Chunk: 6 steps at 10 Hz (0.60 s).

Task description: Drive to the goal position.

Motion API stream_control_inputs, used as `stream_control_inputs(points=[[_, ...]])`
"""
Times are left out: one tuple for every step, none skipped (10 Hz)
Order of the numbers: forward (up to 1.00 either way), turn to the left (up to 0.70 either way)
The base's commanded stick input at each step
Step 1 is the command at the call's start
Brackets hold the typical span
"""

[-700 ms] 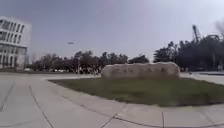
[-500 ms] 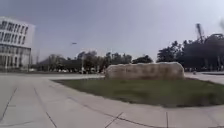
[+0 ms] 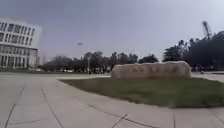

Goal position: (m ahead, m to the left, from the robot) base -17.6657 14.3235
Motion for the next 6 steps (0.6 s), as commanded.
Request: stream_control_inputs(points=[[0.00, 0.70], [0.00, 0.70], [0.00, 0.67], [0.00, 0.63], [0.00, 0.60], [0.00, 0.57]])
